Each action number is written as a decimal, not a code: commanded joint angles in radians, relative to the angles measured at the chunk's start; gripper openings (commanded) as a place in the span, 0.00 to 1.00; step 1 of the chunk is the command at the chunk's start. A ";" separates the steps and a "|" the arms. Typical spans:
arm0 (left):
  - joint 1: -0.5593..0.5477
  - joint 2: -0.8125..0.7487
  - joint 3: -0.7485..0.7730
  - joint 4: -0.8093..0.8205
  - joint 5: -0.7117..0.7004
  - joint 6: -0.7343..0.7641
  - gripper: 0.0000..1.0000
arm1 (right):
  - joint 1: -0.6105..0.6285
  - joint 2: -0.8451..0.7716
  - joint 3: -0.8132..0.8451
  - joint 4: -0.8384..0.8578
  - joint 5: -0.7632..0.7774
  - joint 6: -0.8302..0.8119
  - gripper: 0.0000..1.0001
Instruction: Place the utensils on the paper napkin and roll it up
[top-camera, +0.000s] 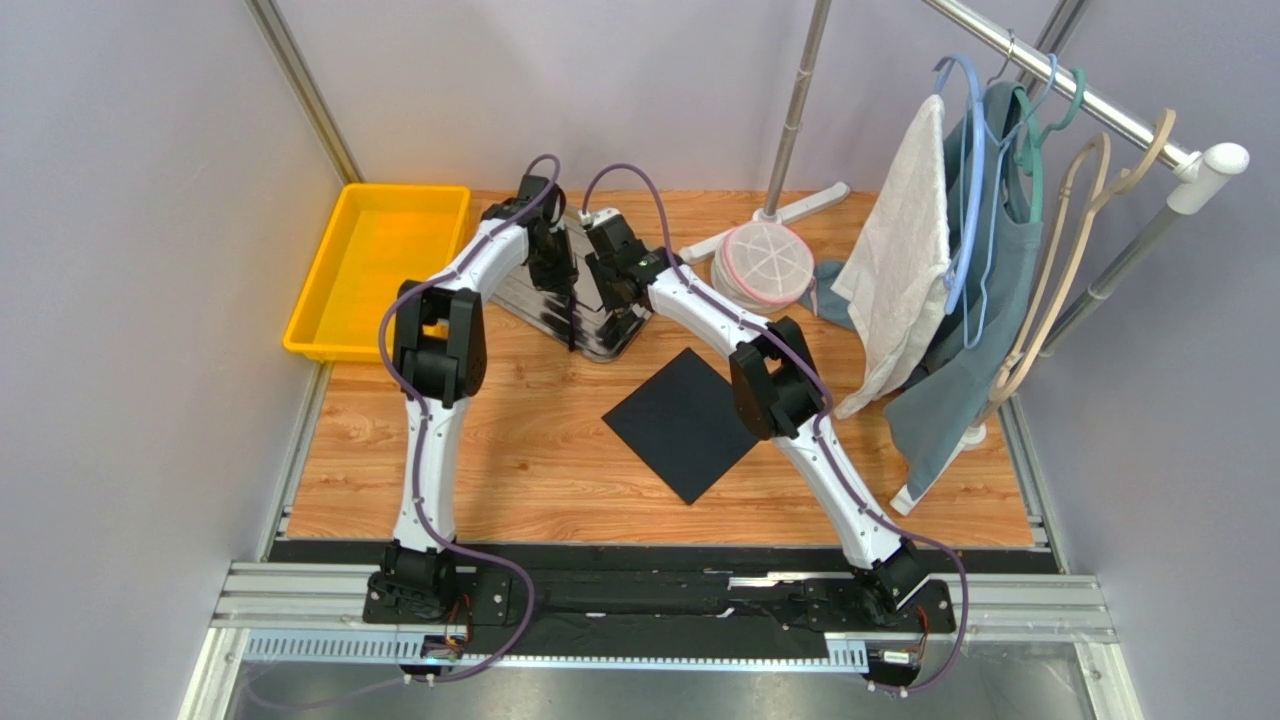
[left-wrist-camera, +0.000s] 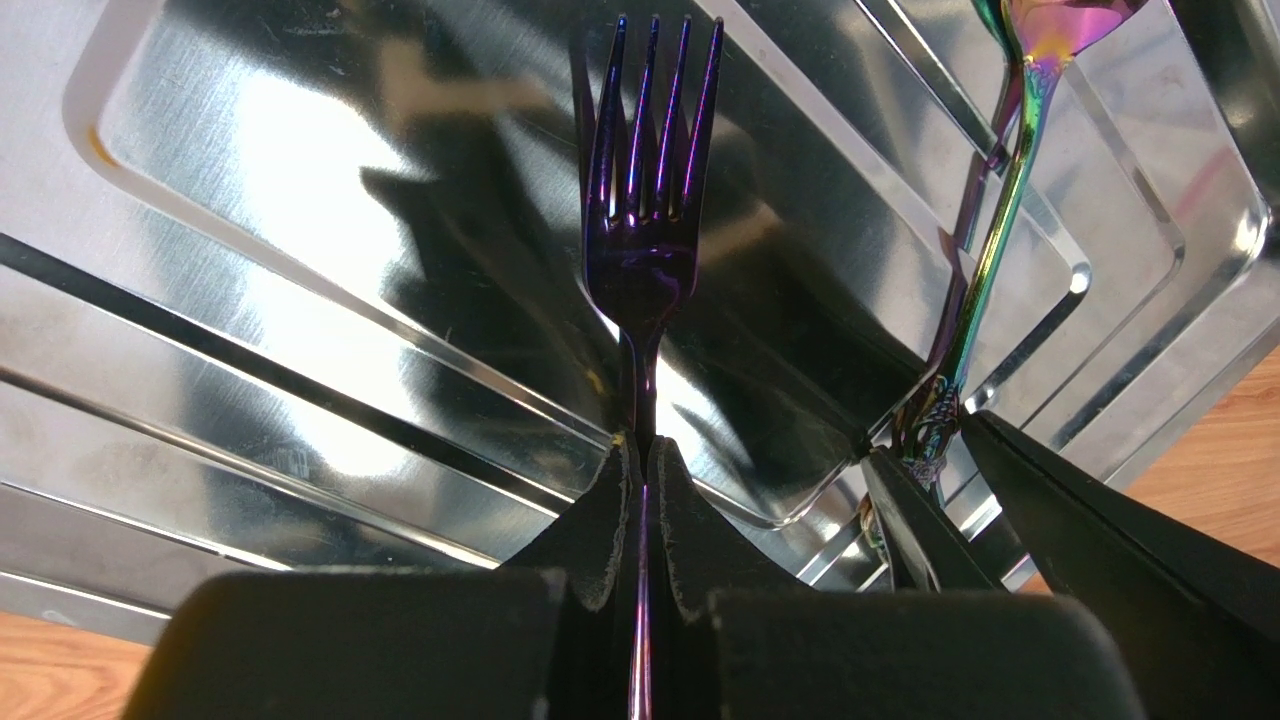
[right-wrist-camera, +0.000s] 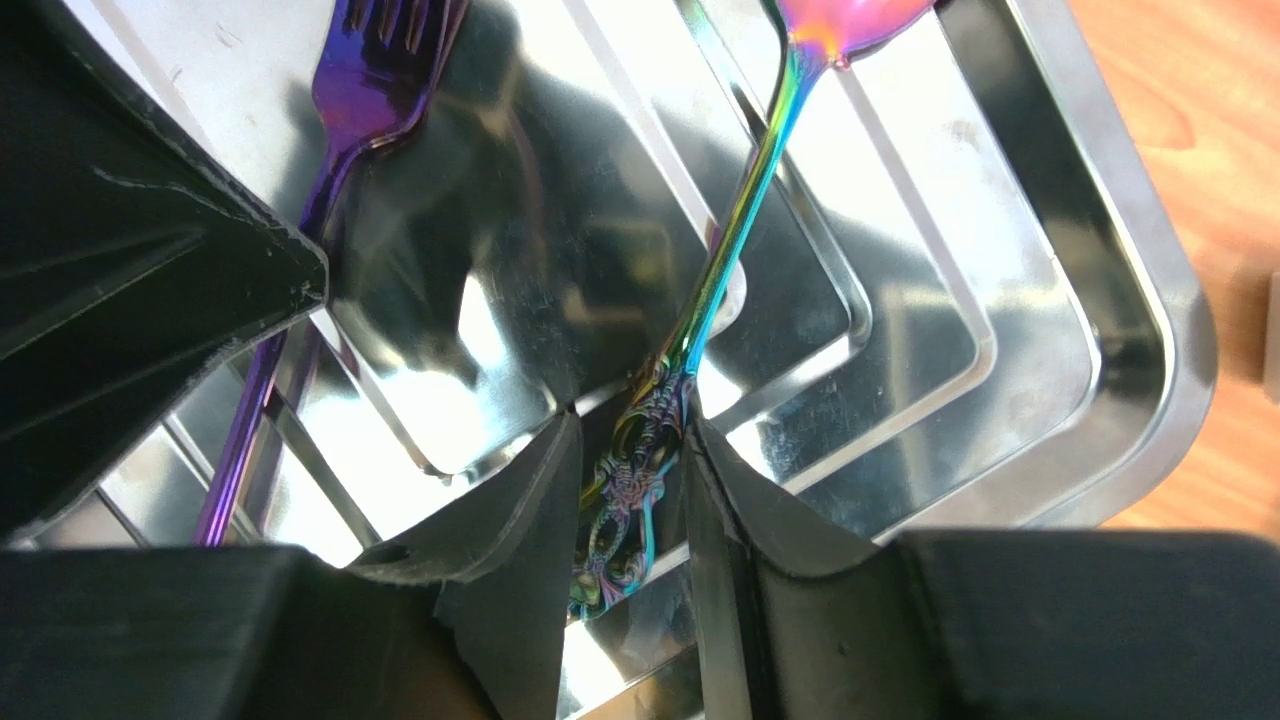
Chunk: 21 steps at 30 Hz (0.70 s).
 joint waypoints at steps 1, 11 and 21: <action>0.007 -0.040 0.007 -0.032 0.014 -0.015 0.00 | 0.002 0.023 0.031 -0.084 0.009 -0.040 0.34; 0.007 -0.036 0.013 -0.026 0.025 -0.017 0.00 | -0.018 0.029 0.030 -0.144 -0.074 -0.045 0.01; 0.007 -0.065 0.013 -0.005 0.031 -0.003 0.00 | -0.032 -0.152 -0.098 0.044 -0.050 -0.057 0.00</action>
